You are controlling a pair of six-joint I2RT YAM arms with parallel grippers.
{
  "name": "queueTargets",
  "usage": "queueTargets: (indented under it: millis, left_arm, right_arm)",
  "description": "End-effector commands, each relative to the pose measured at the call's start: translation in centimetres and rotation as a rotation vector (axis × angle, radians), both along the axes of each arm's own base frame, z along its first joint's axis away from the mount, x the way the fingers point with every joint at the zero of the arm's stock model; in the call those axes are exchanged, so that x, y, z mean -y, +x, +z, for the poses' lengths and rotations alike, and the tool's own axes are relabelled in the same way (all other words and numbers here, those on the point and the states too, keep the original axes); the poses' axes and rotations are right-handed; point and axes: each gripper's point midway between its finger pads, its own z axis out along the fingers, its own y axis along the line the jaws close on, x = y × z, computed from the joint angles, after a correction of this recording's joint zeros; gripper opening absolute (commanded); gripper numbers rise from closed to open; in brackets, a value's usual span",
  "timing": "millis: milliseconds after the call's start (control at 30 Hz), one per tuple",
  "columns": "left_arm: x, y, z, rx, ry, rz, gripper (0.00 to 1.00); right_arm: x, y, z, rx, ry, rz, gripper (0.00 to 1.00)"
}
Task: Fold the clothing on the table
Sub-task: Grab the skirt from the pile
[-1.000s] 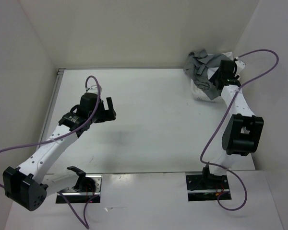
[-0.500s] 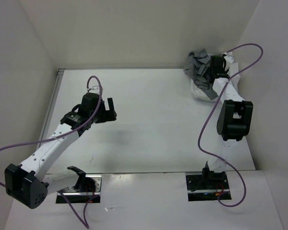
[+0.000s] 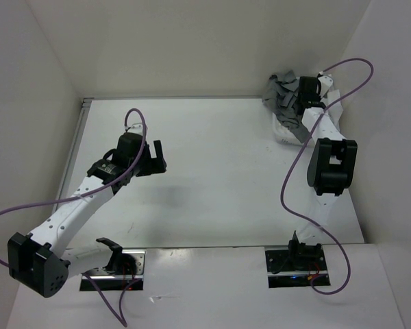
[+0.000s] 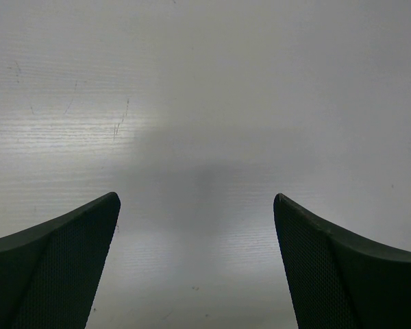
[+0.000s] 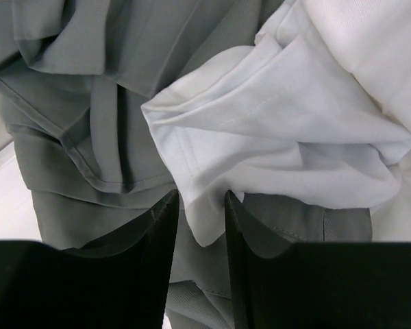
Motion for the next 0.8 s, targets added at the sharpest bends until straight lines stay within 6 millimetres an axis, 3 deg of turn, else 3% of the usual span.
queueTargets:
  millis: [0,100,367,767]
  left_arm:
    - [-0.1,0.1,0.3,0.013,-0.001,0.012,0.99]
    - [-0.1,0.1,0.0,0.004,0.003,0.012,0.99]
    - [0.0,0.1,-0.3,-0.006,0.001,0.005,0.99]
    - [0.2,0.2,0.2,0.009,-0.013,-0.002,0.99]
  right_arm:
    - [0.4,0.8,1.8,0.043,-0.033,-0.022,0.39]
    - [0.2,0.6,2.7,0.053,-0.029,-0.014,0.44]
    - [-1.6,-0.8,5.8,0.104,-0.019,0.016,0.45]
    - [-1.4,-2.1,3.5,0.037,-0.028,-0.025,0.45]
